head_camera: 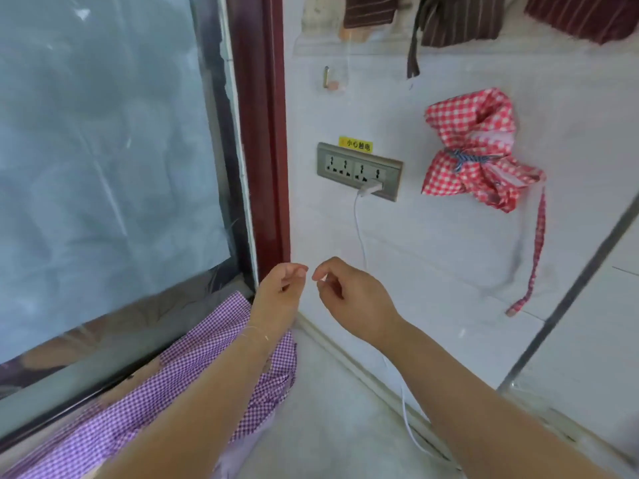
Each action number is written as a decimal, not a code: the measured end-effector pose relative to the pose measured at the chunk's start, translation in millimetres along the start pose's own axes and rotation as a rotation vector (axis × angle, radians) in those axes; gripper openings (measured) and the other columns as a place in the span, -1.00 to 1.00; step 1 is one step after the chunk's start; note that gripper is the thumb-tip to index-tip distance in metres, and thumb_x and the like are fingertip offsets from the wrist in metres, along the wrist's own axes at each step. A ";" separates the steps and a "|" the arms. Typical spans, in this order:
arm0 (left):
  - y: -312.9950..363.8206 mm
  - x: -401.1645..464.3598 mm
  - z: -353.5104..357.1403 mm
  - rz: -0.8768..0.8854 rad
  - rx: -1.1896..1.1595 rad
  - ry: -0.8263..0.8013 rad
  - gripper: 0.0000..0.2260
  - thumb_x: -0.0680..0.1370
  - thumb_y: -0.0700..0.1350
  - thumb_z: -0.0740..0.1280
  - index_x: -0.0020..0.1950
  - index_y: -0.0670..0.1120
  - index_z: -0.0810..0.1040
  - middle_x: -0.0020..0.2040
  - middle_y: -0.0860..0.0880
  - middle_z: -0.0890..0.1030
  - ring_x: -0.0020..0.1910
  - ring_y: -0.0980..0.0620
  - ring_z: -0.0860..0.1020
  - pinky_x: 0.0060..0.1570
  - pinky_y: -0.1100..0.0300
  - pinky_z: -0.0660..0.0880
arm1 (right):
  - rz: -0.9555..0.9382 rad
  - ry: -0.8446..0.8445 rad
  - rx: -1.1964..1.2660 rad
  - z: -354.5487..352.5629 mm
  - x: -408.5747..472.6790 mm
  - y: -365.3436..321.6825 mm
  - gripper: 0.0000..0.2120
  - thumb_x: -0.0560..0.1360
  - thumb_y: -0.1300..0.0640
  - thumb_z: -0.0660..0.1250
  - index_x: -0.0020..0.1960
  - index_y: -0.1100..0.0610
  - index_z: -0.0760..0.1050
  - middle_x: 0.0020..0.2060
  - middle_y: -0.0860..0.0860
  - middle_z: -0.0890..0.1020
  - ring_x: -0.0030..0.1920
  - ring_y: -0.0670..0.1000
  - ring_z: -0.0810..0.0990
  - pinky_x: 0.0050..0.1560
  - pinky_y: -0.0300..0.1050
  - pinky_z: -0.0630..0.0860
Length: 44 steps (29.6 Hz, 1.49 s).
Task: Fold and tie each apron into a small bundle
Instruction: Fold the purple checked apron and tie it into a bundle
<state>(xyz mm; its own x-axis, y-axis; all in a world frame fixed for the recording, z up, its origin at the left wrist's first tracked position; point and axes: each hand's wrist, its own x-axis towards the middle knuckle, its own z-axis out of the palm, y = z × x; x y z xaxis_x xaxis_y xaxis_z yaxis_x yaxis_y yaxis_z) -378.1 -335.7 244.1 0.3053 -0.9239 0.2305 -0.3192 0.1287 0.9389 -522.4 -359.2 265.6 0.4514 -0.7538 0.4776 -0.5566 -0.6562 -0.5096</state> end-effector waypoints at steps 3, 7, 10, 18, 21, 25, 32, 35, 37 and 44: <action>-44.6 -20.4 -47.4 -0.137 0.081 0.003 -0.85 0.63 -0.14 0.21 0.12 -0.10 0.54 -0.02 0.05 0.57 -0.04 0.13 0.53 0.06 0.28 0.46 | 0.054 -0.201 0.071 58.7 5.9 -20.5 -0.91 0.58 0.09 0.23 0.06 0.00 0.48 -0.37 -0.18 0.45 -0.34 -0.15 0.43 -0.28 -0.33 0.35; -110.2 -53.4 -106.8 -0.357 0.163 0.019 -0.82 0.60 -0.09 0.26 0.15 -0.13 0.54 0.05 -0.04 0.58 0.05 -0.01 0.54 0.10 0.14 0.45 | 0.273 -0.463 0.220 147.6 3.9 -32.0 -0.84 0.57 0.12 0.24 -0.18 0.12 0.41 -0.39 -0.06 0.42 -0.38 -0.06 0.41 -0.32 -0.21 0.35; -188.9 -98.7 -168.8 -0.620 0.396 -0.030 -0.76 0.60 -0.10 0.26 0.26 -0.08 0.49 0.28 -0.06 0.52 0.27 -0.07 0.48 0.30 0.13 0.37 | 0.423 -0.862 0.307 239.5 -23.0 -44.9 -0.91 0.56 0.21 0.24 -0.10 0.15 0.49 -0.23 0.01 0.52 -0.22 -0.01 0.47 -0.11 0.00 0.47; -303.9 -219.2 -265.1 -0.937 0.967 -0.465 -0.41 0.59 0.12 0.20 0.54 -0.03 0.09 0.57 -0.13 -0.03 0.54 -0.12 -0.02 0.47 0.02 0.03 | 0.513 -1.091 0.172 354.2 -123.5 -63.3 -0.51 0.52 0.19 0.34 0.41 0.10 0.32 0.43 0.06 0.29 0.41 0.12 0.33 0.21 -0.07 0.44; -333.7 -244.4 -297.5 -1.051 0.988 -0.486 -0.56 0.55 0.20 0.23 0.41 0.15 0.35 0.57 -0.17 -0.10 0.54 -0.17 -0.10 0.49 -0.03 -0.05 | 0.491 -1.117 0.070 389.6 -140.6 -78.2 -0.62 0.53 0.09 0.33 0.33 0.00 0.42 0.54 -0.02 0.00 0.54 0.09 -0.01 0.41 -0.02 0.24; -347.7 -266.5 -317.8 -1.074 0.889 -0.567 -0.57 0.56 0.19 0.19 0.39 0.07 0.42 0.51 -0.09 0.24 0.47 -0.12 0.22 0.43 0.01 0.22 | 0.527 -1.145 0.111 421.1 -148.5 -105.2 -0.68 0.53 0.09 0.34 0.27 0.06 0.45 0.51 0.06 0.11 0.39 0.09 0.33 0.19 -0.07 0.44; -338.3 -258.2 -340.3 -1.059 0.345 -0.036 -0.91 0.54 -0.16 0.35 -0.14 0.00 0.58 0.01 -0.07 0.65 -0.04 0.01 0.56 0.11 0.19 0.47 | 0.533 -1.264 0.141 441.9 -154.0 -142.0 -0.62 0.59 0.11 0.22 0.37 0.22 0.38 0.36 0.14 0.44 0.28 0.09 0.46 0.29 -0.06 0.37; -318.6 -244.6 -352.2 -1.006 0.099 0.112 -0.93 0.50 -0.18 0.40 -0.12 -0.01 0.60 -0.14 0.10 0.63 -0.14 0.16 0.52 0.08 0.28 0.44 | 0.788 -1.258 0.383 442.1 -156.2 -159.6 -0.34 0.48 -0.23 0.32 0.38 0.19 0.33 0.29 0.10 0.51 0.15 0.04 0.55 0.09 -0.10 0.52; -305.6 -235.8 -355.6 -0.932 0.056 0.133 -0.94 0.51 -0.20 0.39 -0.06 -0.06 0.60 -0.16 0.09 0.62 -0.16 0.17 0.53 0.10 0.27 0.44 | 0.908 -1.363 0.570 443.6 -158.0 -166.4 -0.15 0.29 -0.38 0.40 0.36 0.17 0.36 0.27 0.04 0.55 0.16 0.03 0.58 0.17 -0.06 0.53; -284.2 -227.5 -376.0 -0.833 -0.288 0.713 -0.88 0.54 -0.24 0.33 0.00 -0.06 0.60 0.06 -0.07 0.64 0.09 -0.09 0.59 0.14 0.07 0.52 | 0.335 -1.402 0.343 447.2 -146.1 -193.1 -0.79 0.56 -0.02 0.29 0.05 0.13 0.47 -0.09 0.06 0.60 -0.08 0.06 0.57 -0.08 -0.14 0.42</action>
<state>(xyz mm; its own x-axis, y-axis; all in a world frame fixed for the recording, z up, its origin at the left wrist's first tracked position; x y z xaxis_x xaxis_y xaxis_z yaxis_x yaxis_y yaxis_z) -19.5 -26.6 21.0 0.7974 -0.3566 -0.4869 0.4125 -0.2669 0.8710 -169.0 -138.4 -25.8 0.7387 -0.1555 -0.6558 -0.6700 -0.2748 -0.6896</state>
